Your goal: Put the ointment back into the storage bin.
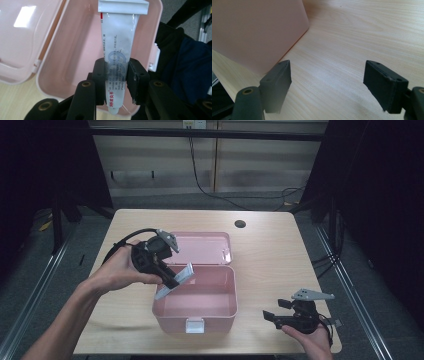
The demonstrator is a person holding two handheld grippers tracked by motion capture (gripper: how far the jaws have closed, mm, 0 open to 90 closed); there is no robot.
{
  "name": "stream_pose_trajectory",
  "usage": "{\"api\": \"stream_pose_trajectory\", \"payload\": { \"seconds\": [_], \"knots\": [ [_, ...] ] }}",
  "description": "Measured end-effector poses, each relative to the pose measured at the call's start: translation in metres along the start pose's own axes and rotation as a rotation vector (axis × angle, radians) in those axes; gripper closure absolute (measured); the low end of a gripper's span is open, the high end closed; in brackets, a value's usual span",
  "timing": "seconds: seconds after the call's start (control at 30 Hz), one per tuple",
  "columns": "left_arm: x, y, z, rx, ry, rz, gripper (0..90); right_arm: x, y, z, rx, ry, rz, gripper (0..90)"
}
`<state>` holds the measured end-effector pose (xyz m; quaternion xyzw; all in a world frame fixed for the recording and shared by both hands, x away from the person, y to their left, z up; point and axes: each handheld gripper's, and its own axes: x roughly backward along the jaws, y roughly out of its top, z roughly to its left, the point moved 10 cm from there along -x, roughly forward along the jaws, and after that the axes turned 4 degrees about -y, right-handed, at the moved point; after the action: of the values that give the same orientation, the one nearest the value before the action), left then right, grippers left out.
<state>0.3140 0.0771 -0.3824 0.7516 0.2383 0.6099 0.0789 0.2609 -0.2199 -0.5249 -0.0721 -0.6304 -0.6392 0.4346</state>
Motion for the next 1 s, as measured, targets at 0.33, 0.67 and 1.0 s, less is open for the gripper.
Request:
{"api": "stream_pose_trajectory", "payload": {
  "seconds": [0.33,0.67,1.0],
  "knots": [
    [-0.026,0.009,-0.004,-0.025,-0.048,0.027,70.2,0.0,0.0,0.0,-0.001,0.001,0.001,22.1],
    [-0.048,0.01,-0.003,-0.026,-0.063,0.048,70.1,0.0,-0.001,0.0,0.0,0.003,0.004,22.0],
    [-0.068,0.003,-0.002,-0.029,-0.074,0.088,70.2,0.0,-0.001,0.001,0.001,0.001,0.005,22.0]
  ]
}}
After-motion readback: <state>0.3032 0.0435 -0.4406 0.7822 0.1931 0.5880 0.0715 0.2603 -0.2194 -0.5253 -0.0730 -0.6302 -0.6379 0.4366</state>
